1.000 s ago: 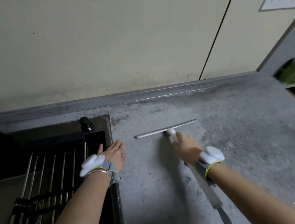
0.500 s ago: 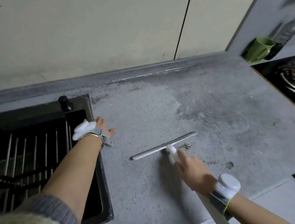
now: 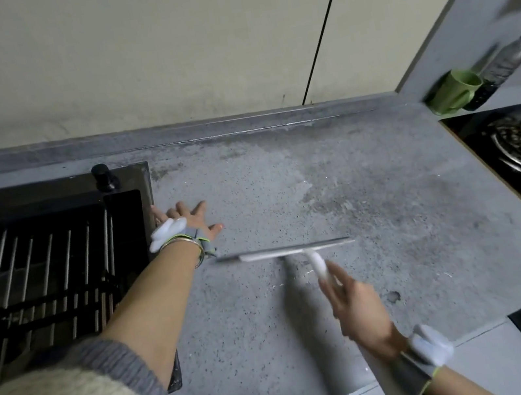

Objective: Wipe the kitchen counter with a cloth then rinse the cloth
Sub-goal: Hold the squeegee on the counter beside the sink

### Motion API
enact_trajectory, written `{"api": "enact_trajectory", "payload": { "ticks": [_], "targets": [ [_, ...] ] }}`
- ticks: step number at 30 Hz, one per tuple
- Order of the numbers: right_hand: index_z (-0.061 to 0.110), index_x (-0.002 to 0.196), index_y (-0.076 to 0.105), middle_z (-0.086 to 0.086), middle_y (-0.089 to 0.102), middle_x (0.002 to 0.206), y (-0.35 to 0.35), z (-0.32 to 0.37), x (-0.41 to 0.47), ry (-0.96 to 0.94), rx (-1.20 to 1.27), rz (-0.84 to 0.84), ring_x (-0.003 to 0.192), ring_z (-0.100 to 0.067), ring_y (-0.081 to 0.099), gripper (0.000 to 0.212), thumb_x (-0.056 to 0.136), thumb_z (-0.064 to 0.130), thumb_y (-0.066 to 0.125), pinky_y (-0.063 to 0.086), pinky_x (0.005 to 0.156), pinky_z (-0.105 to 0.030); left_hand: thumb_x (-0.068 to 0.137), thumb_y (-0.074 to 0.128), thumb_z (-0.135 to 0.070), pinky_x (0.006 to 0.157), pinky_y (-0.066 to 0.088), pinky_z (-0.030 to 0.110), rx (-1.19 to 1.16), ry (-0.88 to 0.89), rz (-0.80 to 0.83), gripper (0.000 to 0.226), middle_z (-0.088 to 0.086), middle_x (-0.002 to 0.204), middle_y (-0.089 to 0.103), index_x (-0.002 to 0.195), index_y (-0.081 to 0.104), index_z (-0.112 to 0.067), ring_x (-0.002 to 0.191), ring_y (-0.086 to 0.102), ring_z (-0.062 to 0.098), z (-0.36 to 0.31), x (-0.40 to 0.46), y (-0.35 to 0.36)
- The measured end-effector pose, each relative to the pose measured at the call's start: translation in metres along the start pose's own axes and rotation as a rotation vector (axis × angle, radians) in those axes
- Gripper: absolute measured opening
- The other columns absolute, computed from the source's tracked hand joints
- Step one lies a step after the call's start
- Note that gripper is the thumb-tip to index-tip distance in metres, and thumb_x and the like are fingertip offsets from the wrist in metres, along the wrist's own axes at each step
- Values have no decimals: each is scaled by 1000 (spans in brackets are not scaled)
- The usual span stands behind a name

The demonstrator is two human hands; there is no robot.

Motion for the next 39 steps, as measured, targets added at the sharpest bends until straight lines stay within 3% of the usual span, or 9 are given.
{"api": "enact_trajectory", "payload": {
  "ticks": [4, 10, 14, 17, 19, 22, 26, 36, 39],
  "targets": [
    [14, 133, 41, 2, 52, 61, -25, 0, 49, 64, 95, -53, 38, -9, 45, 37, 99, 26, 43, 37, 32, -16, 64, 27, -93, 112, 3, 64, -37, -5, 87, 108, 21, 157, -8, 149, -10, -38, 142, 3, 49, -8, 2, -1],
    [11, 130, 41, -14, 57, 77, -48, 10, 136, 88, 175, -86, 47, -22, 50, 36, 98, 28, 43, 42, 43, -28, 63, 38, -92, 113, 6, 61, -42, -35, 121, 116, 25, 155, -12, 149, -15, -34, 141, 0, 50, -14, 13, 0],
    [13, 136, 38, -24, 62, 98, -48, 27, 193, 62, 89, -44, 79, -32, 60, 41, 99, 30, 40, 52, 80, -49, 66, 37, -90, 113, 3, 62, -57, -45, 107, 112, 25, 155, -14, 148, -15, -34, 140, -3, 51, -17, 15, 5],
    [16, 142, 33, -15, 57, 101, -45, 43, 232, 32, 61, -6, 90, -26, 57, 45, 99, 29, 39, 48, 91, -52, 70, 39, -86, 114, -1, 62, -81, -45, 101, 109, 26, 154, -18, 148, -15, -34, 141, -8, 51, -17, 14, 8],
    [17, 144, 32, -14, 58, 104, -43, 53, 259, 9, 50, 13, 87, -22, 52, 46, 99, 27, 39, 49, 91, -52, 73, 41, -83, 114, -4, 61, -93, -41, 114, 108, 26, 153, -21, 148, -16, -33, 141, -10, 50, -18, 14, 8],
    [19, 143, 34, -22, 59, 122, -41, 62, 294, 5, 26, 17, 95, -33, 62, 47, 98, 29, 39, 50, 89, -52, 74, 43, -81, 114, -6, 60, -118, -42, 128, 107, 26, 152, -23, 148, -18, -33, 140, -14, 49, -18, 14, 8],
    [22, 143, 35, -19, 56, 127, -32, 67, 327, 32, -29, 64, 103, -39, 61, 48, 97, 33, 37, 51, 89, -50, 71, 42, -83, 115, -4, 60, -157, -66, 140, 107, 23, 152, -25, 146, -20, -37, 141, -17, 47, -17, 18, 14],
    [22, 124, 48, -12, 59, 106, -30, 77, 357, 59, -149, 62, 81, -36, 66, 34, 93, 26, 33, 55, 79, -48, 70, 43, -84, 116, -6, 56, -123, -92, 111, 108, 20, 154, -24, 145, -21, -39, 142, -16, 43, -17, 20, 15],
    [29, 111, 50, -6, 62, 105, -34, 75, 346, 66, -237, 67, 86, -33, 65, 29, 93, 38, 28, 51, 83, -43, 70, 43, -84, 116, -5, 56, -132, -96, 103, 108, 19, 154, -25, 145, -21, -40, 143, -16, 42, -17, 20, 15]
  ]
}}
Point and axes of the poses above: each hand's wrist, its own x-axis towards the middle knuckle, its own y-axis out of the palm, z = x × y, the point moved 5 cm from there along x, towards the middle knuckle
